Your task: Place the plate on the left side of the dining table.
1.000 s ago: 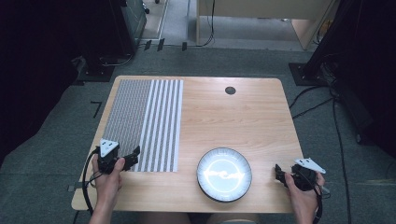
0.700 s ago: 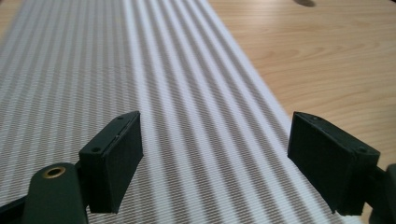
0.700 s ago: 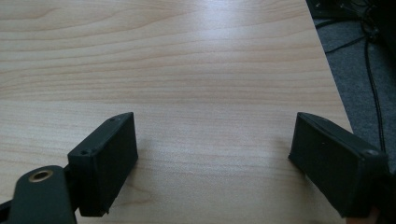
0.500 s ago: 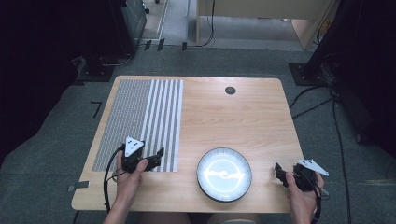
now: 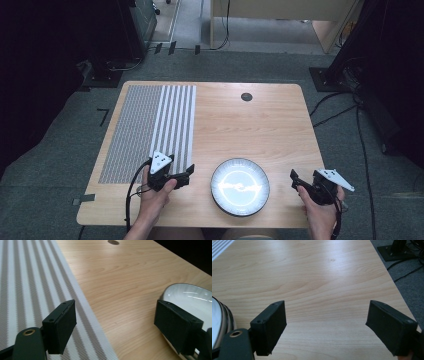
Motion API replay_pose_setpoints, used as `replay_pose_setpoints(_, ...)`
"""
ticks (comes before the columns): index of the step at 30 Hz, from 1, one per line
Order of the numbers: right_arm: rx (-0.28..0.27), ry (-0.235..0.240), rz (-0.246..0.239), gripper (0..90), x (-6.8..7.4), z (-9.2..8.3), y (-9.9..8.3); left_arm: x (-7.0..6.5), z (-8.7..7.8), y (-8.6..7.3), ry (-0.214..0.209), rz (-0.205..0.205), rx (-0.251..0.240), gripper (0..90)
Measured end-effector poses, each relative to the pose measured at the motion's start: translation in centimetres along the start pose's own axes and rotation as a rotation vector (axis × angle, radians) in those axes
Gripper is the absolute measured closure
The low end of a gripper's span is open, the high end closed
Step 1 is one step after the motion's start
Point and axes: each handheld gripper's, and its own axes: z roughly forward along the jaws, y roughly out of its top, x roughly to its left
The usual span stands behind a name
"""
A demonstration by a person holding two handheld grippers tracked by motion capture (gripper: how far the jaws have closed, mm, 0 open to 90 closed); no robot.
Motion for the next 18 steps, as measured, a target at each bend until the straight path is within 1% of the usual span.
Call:
replay_pose_setpoints(2,-0.001,-0.005,0.0,16.1,0.5,-0.1,0.2,-0.7,0.2,0.0,-0.023,-0.001,0.001,17.5)
replay_pose_setpoints(3,-0.016,-0.008,0.001,18.0,0.9,-0.3,0.3,-1.2,0.4,-0.1,-0.04,0.002,0.003,17.2)
replay_pose_setpoints(4,-0.016,-0.008,0.001,18.0,0.9,-0.3,0.3,-1.2,0.4,-0.1,-0.04,0.002,0.003,16.8)
replay_pose_setpoints(5,-0.032,-0.019,0.003,19.0,1.2,-0.4,0.3,-1.4,0.4,-0.1,-0.044,0.006,0.003,16.8)
replay_pose_setpoints(6,-0.039,-0.013,0.012,19.4,1.5,-0.6,0.5,-1.8,0.6,-0.2,-0.056,0.003,0.006,16.7)
replay_pose_setpoints(7,-0.039,-0.013,0.012,19.4,1.5,-0.6,0.5,-1.8,0.6,-0.2,-0.056,0.003,0.006,16.7)
replay_pose_setpoints(10,-0.055,0.0,0.007,21.7,2.2,-1.0,0.6,-2.5,0.9,-0.3,-0.069,0.002,0.013,16.8)
replay_pose_setpoints(11,-0.055,0.0,0.007,21.7,2.2,-1.0,0.6,-2.5,0.9,-0.3,-0.069,0.002,0.013,16.8)
replay_pose_setpoints(12,-0.059,0.017,0.009,23.1,2.6,-1.0,0.6,-2.7,0.9,-0.4,-0.075,0.002,0.015,16.9)
replay_pose_setpoints(13,-0.059,0.017,0.009,23.1,2.6,-1.0,0.6,-2.8,1.0,-0.4,-0.077,0.005,0.016,16.9)
replay_pose_setpoints(14,-0.058,0.022,0.007,24.0,2.8,-1.0,0.6,-3.0,1.1,-0.5,-0.082,0.006,0.016,17.1)
replay_pose_setpoints(16,-0.05,0.036,0.001,29.2,3.4,-1.0,0.6,-3.3,1.2,-0.6,-0.089,0.007,0.019,17.5)
replay_pose_setpoints(17,-0.049,0.049,-0.005,30.6,3.6,-1.0,0.5,-3.6,1.4,-0.8,-0.1,0.014,0.027,17.6)
replay_pose_setpoints(18,-0.049,0.049,-0.005,30.6,3.6,-1.0,0.5,-3.6,1.4,-0.8,-0.1,0.014,0.027,17.9)
